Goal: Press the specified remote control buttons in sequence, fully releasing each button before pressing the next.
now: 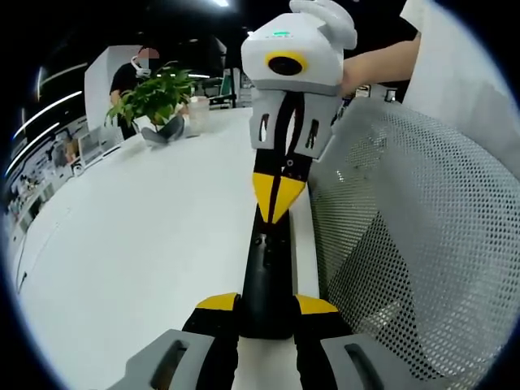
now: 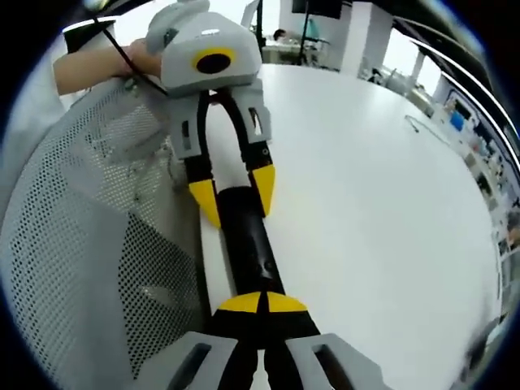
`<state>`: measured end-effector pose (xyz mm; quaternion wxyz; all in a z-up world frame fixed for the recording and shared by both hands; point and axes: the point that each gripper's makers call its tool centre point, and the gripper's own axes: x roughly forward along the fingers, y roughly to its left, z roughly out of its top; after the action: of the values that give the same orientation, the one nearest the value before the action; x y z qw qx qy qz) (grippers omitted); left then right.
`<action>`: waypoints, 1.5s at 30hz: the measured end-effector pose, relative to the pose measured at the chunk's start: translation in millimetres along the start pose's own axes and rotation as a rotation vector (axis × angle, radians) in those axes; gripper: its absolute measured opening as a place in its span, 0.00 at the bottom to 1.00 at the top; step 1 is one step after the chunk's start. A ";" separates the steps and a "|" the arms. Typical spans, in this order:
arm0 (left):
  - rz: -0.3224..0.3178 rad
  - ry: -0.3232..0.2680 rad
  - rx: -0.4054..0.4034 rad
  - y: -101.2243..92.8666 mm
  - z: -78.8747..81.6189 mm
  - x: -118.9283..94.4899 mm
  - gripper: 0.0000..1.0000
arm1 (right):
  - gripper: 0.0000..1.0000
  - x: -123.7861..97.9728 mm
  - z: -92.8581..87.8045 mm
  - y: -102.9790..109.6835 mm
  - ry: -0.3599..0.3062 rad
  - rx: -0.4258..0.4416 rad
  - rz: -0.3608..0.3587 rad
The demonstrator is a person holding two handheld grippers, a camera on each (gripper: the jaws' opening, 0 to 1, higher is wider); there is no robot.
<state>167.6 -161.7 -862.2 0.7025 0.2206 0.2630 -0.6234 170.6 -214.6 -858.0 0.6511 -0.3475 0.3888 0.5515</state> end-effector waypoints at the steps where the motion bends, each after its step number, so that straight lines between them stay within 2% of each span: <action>1: 0.000 0.000 0.000 -0.1 -0.1 0.1 0.25 | 0.00 0.4 0.4 -0.3 0.016 0.008 0.003; 4: 0.001 0.000 0.000 -0.2 -0.3 0.1 0.25 | 0.00 1.0 0.2 -0.1 0.043 -0.014 0.009; 7: 0.001 0.000 0.000 -0.2 0.0 0.0 0.25 | 0.00 0.1 -1.0 -1.0 0.033 0.012 0.009; 11: 0.002 0.000 0.000 -0.1 0.4 -0.2 0.25 | 0.00 -1.7 -0.1 -2.0 -0.062 0.093 -0.012; 14: 0.002 0.000 -0.001 0.1 0.2 -0.1 0.25 | 0.00 -2.3 -0.2 -2.1 -0.100 0.111 -0.027; 15: 0.001 -0.001 -0.001 0.1 0.2 -0.1 0.25 | 0.00 -1.8 0.8 -2.6 -0.119 0.141 -0.034; 19: 0.001 -0.002 -0.003 0.2 -0.3 0.0 0.25 | 0.00 -0.4 9.4 -1.7 -0.222 0.273 -0.011; 20: 0.002 -0.003 -0.004 0.3 -0.3 0.0 0.25 | 0.00 -0.8 6.7 -3.4 -0.214 0.272 -0.018; 23: 0.002 -0.003 -0.004 0.2 -0.2 0.0 0.25 | 0.00 -1.3 9.0 -1.4 -0.252 0.295 -0.010; 24: 0.002 -0.003 -0.003 0.3 -0.3 0.1 0.25 | 0.00 -0.2 12.9 4.4 -0.269 0.321 0.023; 25: 0.002 -0.003 -0.004 0.2 -0.3 0.2 0.25 | 0.00 -0.6 11.6 1.4 -0.261 0.309 0.002; 33: 0.002 -0.003 -0.003 -0.1 -0.3 -0.2 0.25 | 0.00 1.3 13.4 3.2 -0.221 0.238 -0.014; 39: 0.000 -0.005 -0.005 0.0 -0.1 -0.4 0.25 | 0.00 4.0 14.4 -1.4 -0.138 0.114 -0.063; 45: 0.000 -0.006 -0.004 -0.4 -0.2 -0.2 0.25 | 0.00 5.7 15.6 -4.8 -0.098 0.091 -0.095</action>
<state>167.2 -161.4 -862.2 0.7038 0.2172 0.2621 -0.6235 177.9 -199.0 -855.9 0.7099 -0.3083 0.3641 0.5181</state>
